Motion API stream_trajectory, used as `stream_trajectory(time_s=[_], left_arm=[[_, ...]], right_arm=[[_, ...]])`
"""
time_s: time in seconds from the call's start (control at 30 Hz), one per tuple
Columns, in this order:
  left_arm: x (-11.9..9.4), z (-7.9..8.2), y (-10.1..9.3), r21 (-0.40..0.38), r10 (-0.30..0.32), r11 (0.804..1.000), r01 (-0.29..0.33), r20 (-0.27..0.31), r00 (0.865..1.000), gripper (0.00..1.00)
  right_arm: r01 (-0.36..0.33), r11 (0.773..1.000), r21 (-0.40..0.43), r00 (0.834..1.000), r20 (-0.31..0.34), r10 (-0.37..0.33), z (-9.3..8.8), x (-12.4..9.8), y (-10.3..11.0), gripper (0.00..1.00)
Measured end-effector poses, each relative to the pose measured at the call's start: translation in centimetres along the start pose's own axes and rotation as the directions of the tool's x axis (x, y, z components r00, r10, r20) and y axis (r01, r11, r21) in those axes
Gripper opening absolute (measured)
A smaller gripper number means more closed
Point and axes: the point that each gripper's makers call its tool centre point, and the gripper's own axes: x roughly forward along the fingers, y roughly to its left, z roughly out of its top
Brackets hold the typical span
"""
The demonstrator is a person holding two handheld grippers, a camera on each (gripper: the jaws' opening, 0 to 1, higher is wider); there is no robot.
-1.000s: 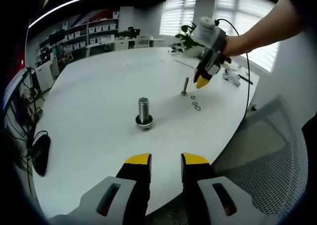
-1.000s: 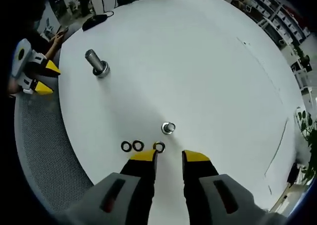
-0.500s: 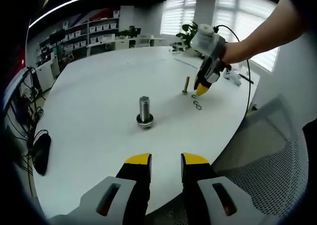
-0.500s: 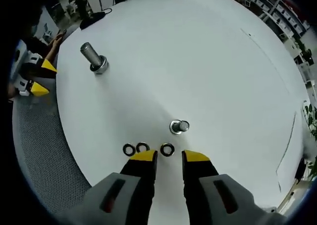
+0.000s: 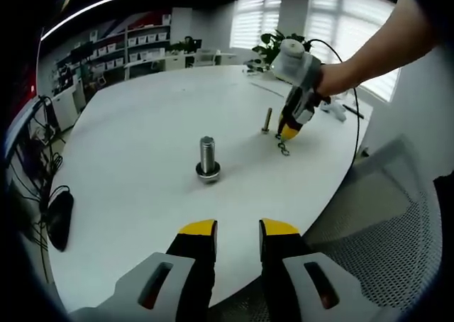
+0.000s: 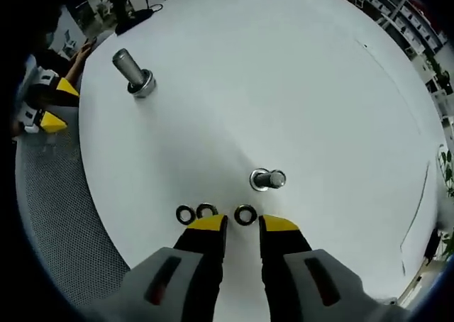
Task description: Place the washer onto the threaded stud by aligning its center hole with the stud, sliding it down to the base, and recovering from edge contact or off-axis alignment until the washer reaches the visible bottom stop.
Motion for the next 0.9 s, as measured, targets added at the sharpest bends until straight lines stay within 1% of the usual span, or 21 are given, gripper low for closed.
stream_trajectory(time_s=[0.13,0.23,0.33,0.47,0.67,0.9], left_arm=[[0.02,-0.01,0.04,0.000,0.003,1.000,-0.003,-0.001,1.000,0.21],[0.02,-0.01,0.06,0.000,0.003,1.000,-0.003,-0.001,1.000,0.21],[0.05,-0.01,0.08,0.001,0.003,1.000,-0.003,-0.002,1.000,0.21],[0.05,0.00,0.08,0.000,0.004,1.000,-0.004,-0.002,1.000,0.21],[0.07,0.04,0.05,-0.002,0.003,1.000,-0.003,0.000,1.000,0.21],[0.05,0.05,0.02,-0.002,0.002,1.000,-0.002,0.000,1.000,0.21]], right_arm=[[-0.004,1.000,-0.018,1.000,0.003,0.004,0.05,0.02,0.02,0.20],[-0.007,1.000,-0.012,1.000,0.004,0.007,0.04,0.09,-0.02,0.20],[-0.008,1.000,-0.018,1.000,-0.008,0.007,0.09,0.04,0.06,0.20],[-0.006,1.000,-0.013,1.000,-0.021,0.006,0.07,0.07,-0.03,0.20],[-0.001,1.000,0.009,1.000,-0.005,0.001,0.09,0.08,-0.08,0.20],[0.008,1.000,-0.003,0.999,-0.036,-0.008,0.26,0.12,-0.01,0.18]])
